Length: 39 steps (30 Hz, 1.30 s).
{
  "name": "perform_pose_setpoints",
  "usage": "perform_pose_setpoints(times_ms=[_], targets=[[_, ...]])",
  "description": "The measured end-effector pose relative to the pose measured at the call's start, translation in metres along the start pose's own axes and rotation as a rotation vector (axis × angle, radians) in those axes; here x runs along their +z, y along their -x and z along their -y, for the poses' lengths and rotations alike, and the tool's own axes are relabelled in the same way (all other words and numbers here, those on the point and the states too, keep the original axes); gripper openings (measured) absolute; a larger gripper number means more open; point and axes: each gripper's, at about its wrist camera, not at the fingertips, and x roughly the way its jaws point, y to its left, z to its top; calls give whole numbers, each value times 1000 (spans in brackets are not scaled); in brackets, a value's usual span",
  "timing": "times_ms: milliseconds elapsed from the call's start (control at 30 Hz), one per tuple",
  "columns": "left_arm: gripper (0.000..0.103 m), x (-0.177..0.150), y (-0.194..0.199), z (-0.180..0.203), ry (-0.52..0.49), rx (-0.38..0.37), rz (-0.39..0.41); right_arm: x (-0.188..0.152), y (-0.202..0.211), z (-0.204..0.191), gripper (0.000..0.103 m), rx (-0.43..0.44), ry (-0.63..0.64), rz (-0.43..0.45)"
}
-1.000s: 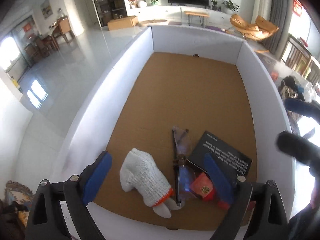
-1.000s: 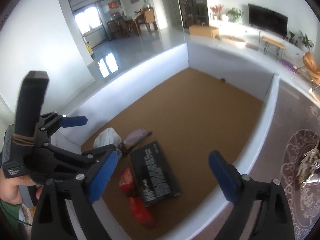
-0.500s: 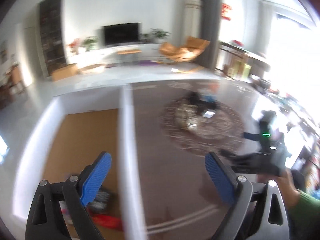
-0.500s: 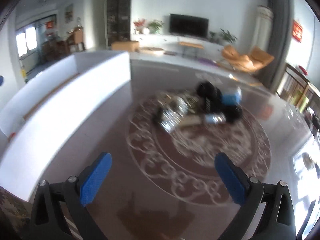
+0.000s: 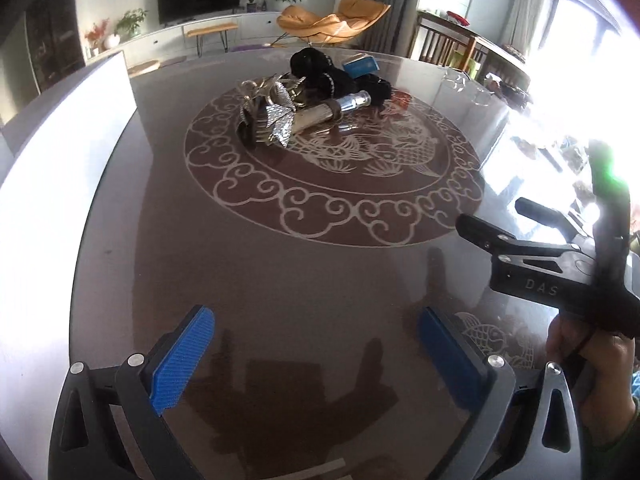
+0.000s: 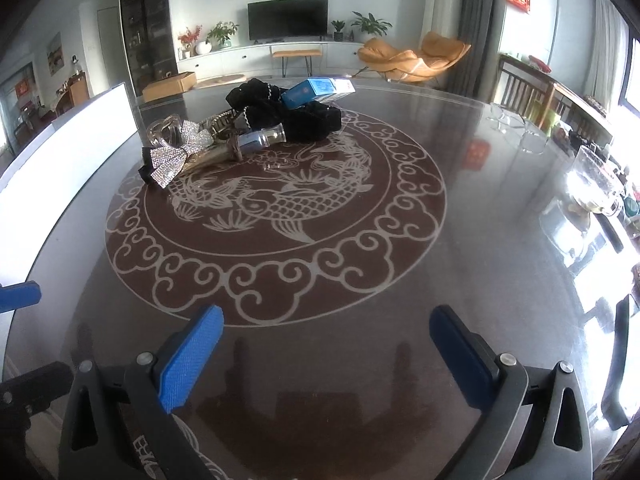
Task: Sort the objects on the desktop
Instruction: 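Open both grippers over the bin and return both tools over the table, then lower the left gripper onto the rhinestone hair clip and close it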
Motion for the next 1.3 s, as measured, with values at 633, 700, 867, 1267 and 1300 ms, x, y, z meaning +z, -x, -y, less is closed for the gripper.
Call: perform_pose_setpoints(times_ms=[633, 700, 867, 1267, 1300], targets=[[103, 94, -27, -45, 110, 40, 86, -4, -23, 1, 103, 8, -15, -75], [103, 115, -36, -43, 89, 40, 94, -4, -23, 1, 103, 9, -15, -75], [103, 155, -65, -39, 59, 48, 103, -3, -23, 1, 103, 9, -15, -75], [54, 155, -98, -55, 71, 62, 90, -3, -23, 2, 103, 8, -15, -75], [53, 152, -94, -55, 70, 68, 98, -3, -23, 2, 103, 8, -16, -75]])
